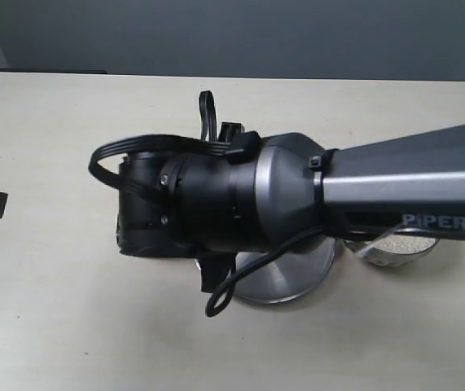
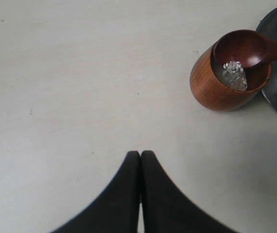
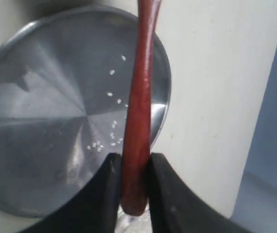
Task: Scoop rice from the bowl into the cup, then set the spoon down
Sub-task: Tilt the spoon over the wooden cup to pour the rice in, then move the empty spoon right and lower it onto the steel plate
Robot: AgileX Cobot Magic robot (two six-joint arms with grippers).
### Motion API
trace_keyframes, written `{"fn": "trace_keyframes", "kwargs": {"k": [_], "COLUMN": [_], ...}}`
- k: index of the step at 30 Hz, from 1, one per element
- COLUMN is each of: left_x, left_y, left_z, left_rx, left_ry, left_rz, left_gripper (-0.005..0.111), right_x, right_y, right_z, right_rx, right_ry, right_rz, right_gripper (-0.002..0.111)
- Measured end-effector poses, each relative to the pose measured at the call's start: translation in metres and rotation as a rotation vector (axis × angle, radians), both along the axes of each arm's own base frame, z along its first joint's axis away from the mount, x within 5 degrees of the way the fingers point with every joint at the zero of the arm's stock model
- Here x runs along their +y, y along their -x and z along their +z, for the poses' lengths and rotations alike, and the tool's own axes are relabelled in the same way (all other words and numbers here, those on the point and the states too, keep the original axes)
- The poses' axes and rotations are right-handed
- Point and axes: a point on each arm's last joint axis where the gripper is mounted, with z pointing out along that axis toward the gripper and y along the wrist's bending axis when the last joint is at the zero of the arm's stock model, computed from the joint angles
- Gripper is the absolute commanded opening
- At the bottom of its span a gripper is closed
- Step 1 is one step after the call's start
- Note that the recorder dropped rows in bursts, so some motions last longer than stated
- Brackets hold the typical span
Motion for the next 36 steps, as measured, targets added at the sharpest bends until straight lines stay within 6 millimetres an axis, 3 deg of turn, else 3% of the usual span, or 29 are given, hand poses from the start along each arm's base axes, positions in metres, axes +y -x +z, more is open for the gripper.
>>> {"fn": "trace_keyframes", "kwargs": {"k": [25, 31, 36], "left_x": [0.0, 0.0, 0.0], "left_y": [0.0, 0.0, 0.0], "left_z": [0.0, 0.0, 0.0], "left_rx": [0.0, 0.0, 0.0], "left_ry": [0.0, 0.0, 0.0], "left_rz": [0.0, 0.0, 0.0], "left_gripper": [0.0, 0.0, 0.0], "right_x": [-0.006, -0.003, -0.008], "right_y": [-0.004, -0.001, -0.004], "right_z": [0.006, 0.005, 0.021], "right_rx": [-0.079, -0.061, -0.038], "right_ry": [0.046, -0.084, -0.326], "right_rz": [-0.051, -0.138, -0.323], "right_gripper": [-0.001, -0.001, -0.001]}}
